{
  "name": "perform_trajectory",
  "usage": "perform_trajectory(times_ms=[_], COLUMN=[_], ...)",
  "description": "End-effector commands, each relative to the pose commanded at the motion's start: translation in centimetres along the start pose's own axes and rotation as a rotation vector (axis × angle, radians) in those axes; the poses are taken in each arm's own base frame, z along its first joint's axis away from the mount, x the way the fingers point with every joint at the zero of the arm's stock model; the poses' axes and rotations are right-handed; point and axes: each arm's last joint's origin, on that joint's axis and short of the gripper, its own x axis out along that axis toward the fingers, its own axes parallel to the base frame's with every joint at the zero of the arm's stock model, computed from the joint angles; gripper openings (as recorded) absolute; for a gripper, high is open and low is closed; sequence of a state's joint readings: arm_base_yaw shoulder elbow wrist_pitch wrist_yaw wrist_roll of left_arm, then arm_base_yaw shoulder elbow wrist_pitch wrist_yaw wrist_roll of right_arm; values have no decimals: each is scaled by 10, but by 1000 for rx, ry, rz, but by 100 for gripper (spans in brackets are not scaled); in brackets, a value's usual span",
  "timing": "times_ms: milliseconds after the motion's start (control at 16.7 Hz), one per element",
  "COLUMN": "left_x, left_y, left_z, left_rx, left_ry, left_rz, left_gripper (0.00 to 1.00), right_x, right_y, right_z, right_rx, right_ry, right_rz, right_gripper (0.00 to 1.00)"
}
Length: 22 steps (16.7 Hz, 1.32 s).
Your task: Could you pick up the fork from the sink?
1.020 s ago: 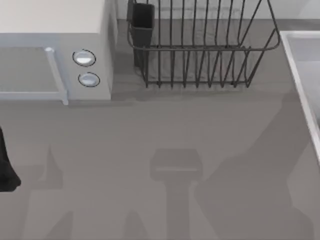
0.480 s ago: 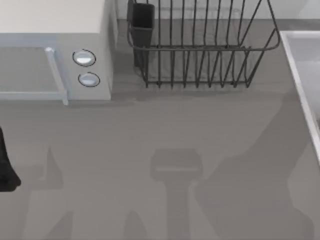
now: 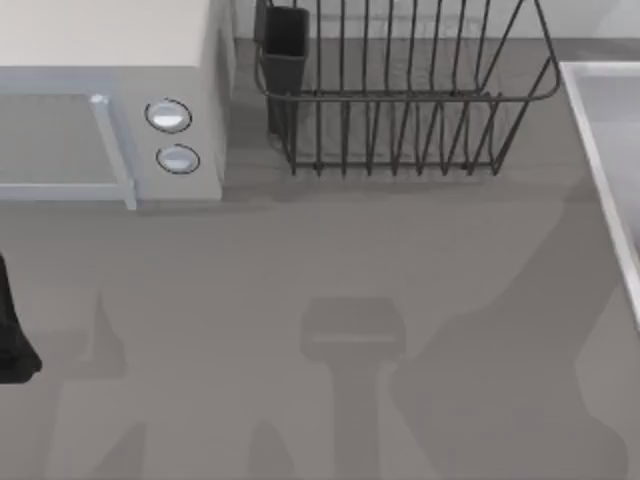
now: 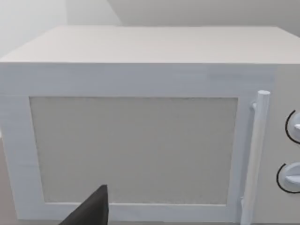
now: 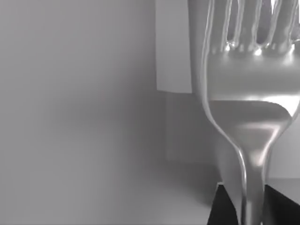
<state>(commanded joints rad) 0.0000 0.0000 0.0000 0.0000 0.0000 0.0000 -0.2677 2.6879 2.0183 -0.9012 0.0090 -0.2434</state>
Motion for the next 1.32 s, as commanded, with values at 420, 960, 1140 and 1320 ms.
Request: perform_trajectory(times_ms=[420,960,1140,1320], left_x=[0,0,0,0], left_y=[0,0,0,0], left_z=[0,0,0,0], left_rx=[0,0,0,0], left_ry=[0,0,0,0], left_rz=[0,0,0,0], left_gripper=[100,100,100,100], right_x=[-35,-162,-173,-173], right_y=[0,0,1,2], right_z=[8,6,5,5], right_rx=[6,6,6,6], right_ry=[-50,-36,-45,-45], right_rz=[-1,2,0,0], right_gripper=[0,0,0,0])
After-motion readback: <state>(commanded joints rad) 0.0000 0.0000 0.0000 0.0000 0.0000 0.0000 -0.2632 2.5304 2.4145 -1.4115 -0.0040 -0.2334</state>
